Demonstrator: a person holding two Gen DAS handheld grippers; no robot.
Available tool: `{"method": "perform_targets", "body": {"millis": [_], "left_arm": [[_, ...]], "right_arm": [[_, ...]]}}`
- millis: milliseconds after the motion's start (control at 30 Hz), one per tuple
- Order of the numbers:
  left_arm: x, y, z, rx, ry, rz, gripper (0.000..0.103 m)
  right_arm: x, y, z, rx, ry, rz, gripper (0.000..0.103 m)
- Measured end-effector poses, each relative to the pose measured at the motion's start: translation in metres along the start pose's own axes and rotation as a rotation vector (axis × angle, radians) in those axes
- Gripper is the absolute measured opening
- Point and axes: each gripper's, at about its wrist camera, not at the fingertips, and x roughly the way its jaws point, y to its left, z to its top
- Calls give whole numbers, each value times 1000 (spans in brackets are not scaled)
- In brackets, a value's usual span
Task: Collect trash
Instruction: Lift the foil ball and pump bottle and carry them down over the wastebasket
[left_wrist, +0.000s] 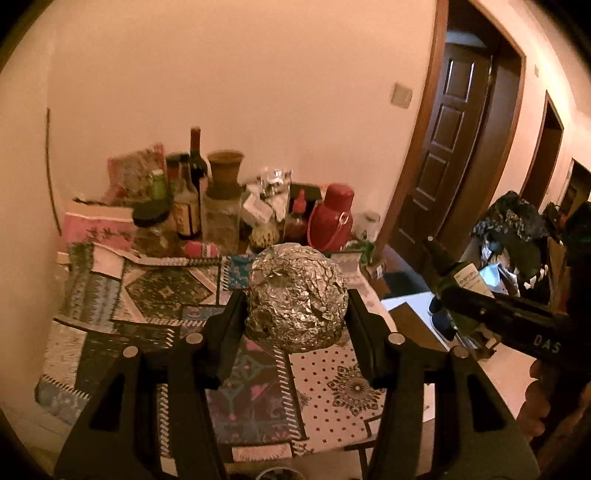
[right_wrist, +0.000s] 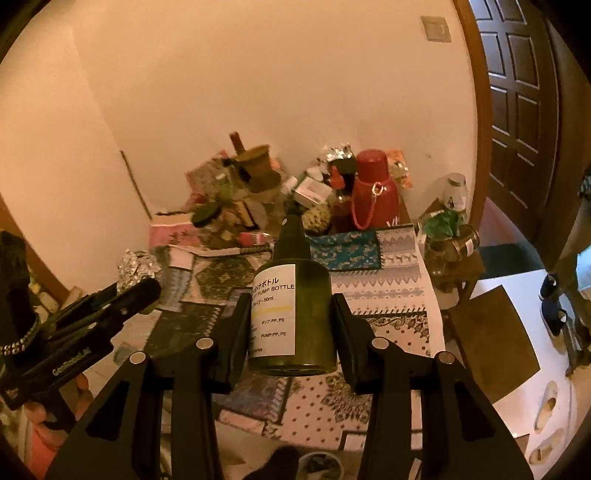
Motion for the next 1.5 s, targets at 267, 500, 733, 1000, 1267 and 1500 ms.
{"method": "perform_targets", "body": {"millis": [267, 500, 733, 1000, 1267, 1500], "left_arm": [[-80, -10, -9, 21, -119, 3, 53], [-135, -7, -29, 52, -170, -36, 53], [-194, 10, -71, 70, -159, -87, 53], [-265, 30, -128, 87, -141, -79, 53], [-294, 33, -166, 96, -87, -111, 53], [-280, 30, -193, 73, 14, -131, 53]], "right_arm": [[-60, 30, -13, -32, -105, 16, 39], [-93, 59, -40, -30, -149, -3, 39], [-125, 101, -89, 0, -148, -24, 39], [-163, 140, -146, 21, -143, -35, 39], [-179, 152, -181, 55, -85, -76, 39], [-169, 141, -207, 86, 1, -96, 39]]}}
